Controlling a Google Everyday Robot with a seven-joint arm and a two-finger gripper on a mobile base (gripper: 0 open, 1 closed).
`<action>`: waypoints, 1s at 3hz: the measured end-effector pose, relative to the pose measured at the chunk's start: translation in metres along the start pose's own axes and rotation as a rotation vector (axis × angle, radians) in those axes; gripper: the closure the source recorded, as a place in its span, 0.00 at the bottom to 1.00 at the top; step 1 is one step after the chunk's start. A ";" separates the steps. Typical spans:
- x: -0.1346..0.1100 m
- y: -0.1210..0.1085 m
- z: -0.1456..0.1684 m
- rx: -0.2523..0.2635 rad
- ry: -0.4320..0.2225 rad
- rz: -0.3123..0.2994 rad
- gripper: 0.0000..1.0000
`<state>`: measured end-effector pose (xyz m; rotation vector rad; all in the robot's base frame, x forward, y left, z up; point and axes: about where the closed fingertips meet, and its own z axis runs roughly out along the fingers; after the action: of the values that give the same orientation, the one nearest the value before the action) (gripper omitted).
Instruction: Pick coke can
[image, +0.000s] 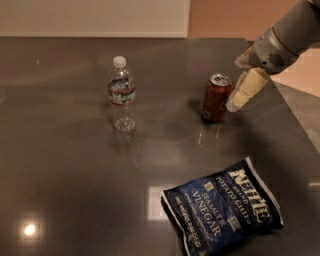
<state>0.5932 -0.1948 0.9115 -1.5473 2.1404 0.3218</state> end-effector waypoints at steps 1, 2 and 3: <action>0.000 0.001 0.013 -0.025 -0.020 0.009 0.00; -0.002 0.001 0.021 -0.036 -0.041 0.011 0.00; -0.006 0.000 0.026 -0.042 -0.061 0.021 0.18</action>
Offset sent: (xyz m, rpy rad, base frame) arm 0.0061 0.0154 -0.0212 0.0780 0.0199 0.0145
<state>0.6013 -0.1784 0.8917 -1.5194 2.1165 0.4184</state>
